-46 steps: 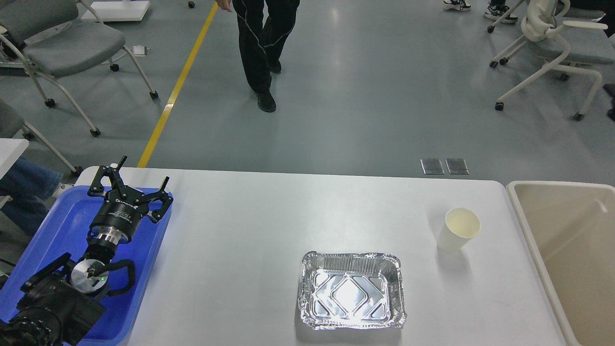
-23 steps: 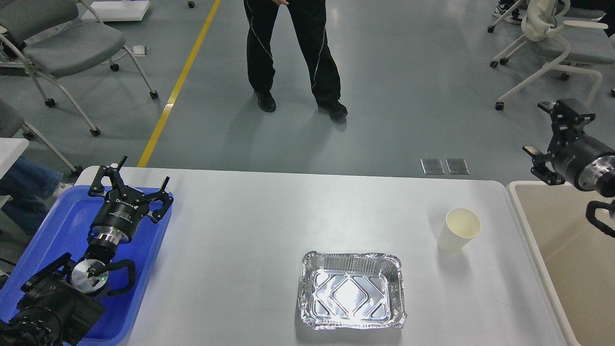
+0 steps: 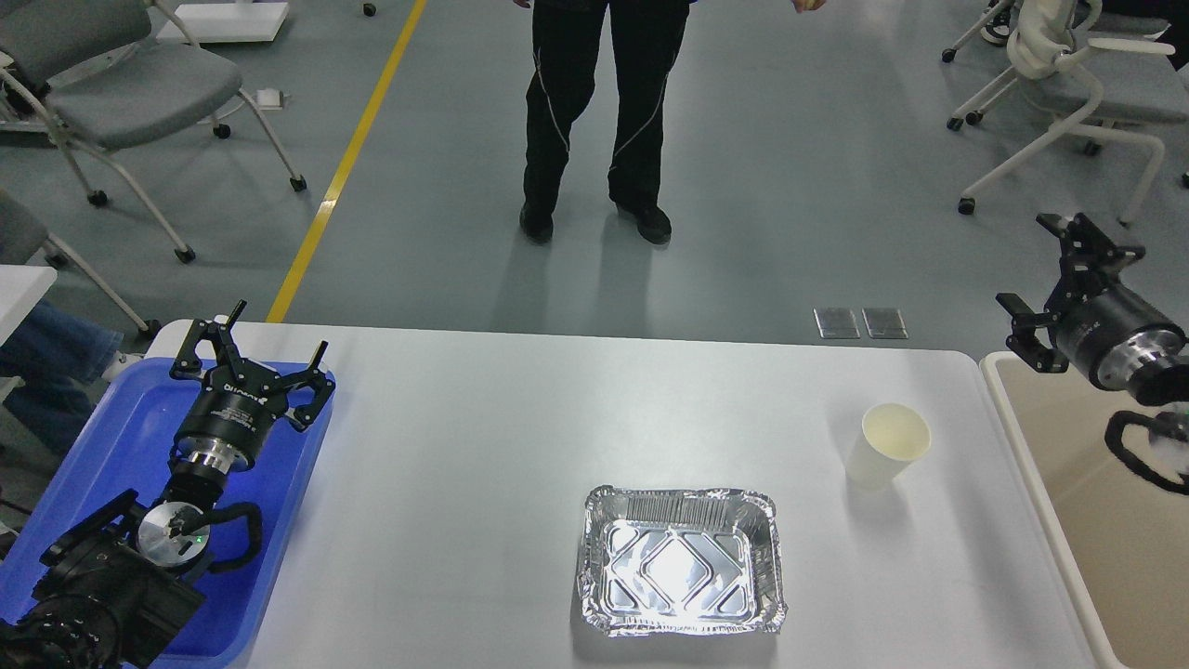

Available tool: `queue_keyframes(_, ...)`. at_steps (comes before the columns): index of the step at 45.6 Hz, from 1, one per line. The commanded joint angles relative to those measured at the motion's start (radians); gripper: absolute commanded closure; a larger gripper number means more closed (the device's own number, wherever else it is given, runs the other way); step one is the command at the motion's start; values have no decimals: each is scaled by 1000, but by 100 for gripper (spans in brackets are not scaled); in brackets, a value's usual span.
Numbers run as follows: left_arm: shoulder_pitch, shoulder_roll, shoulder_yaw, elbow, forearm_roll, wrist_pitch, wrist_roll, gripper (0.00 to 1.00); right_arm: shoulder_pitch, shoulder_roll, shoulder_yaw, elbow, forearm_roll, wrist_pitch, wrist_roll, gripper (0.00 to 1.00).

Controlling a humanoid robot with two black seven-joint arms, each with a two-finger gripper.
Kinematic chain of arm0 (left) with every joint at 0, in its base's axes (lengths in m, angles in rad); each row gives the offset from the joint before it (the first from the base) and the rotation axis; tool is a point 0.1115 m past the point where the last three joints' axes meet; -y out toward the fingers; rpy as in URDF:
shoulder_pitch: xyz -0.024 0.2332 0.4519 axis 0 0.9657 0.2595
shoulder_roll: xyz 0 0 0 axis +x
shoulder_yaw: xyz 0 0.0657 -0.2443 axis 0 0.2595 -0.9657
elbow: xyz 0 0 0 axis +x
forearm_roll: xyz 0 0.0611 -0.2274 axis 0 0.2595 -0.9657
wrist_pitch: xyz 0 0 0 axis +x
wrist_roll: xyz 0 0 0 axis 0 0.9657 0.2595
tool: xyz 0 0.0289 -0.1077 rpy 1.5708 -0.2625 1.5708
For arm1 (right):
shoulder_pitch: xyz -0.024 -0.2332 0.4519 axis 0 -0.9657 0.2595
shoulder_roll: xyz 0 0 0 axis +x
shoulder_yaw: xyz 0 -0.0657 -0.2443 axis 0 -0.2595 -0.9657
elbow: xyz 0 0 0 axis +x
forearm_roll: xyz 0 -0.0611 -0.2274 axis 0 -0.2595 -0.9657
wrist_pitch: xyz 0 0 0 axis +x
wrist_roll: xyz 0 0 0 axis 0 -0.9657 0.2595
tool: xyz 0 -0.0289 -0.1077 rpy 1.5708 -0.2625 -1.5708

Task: Tidy desktop
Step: 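Move the right gripper in toward the white paper cup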

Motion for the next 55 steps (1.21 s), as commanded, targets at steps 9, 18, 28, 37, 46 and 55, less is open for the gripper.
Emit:
queue_keyframes(9, 0, 0, 0, -1, 0, 0, -1, 0, -73, 156, 206, -4, -8, 14, 28, 0)
queue_keyframes(18, 0, 0, 0, 1, 0, 0, 1, 0, -85, 167, 197, -64, -13, 14, 57, 0)
queue_keyframes(28, 0, 1, 0, 1, 0, 0, -1, 0, -64, 55, 72, -86, -161, 9, 69, 0)
queue_keyframes(37, 0, 1, 0, 1, 0, 0, 1, 0, 2, -66, -181, -72, -368, 8, 69, 0)
queue_keyframes(46, 0, 0, 0, 1, 0, 0, -1, 0, 123, -176, -475, -52, -497, 16, 69, 1)
queue_keyframes(55, 0, 0, 0, 1, 0, 0, -1, 0, 292, -219, -788, -14, -557, 22, 69, 1)
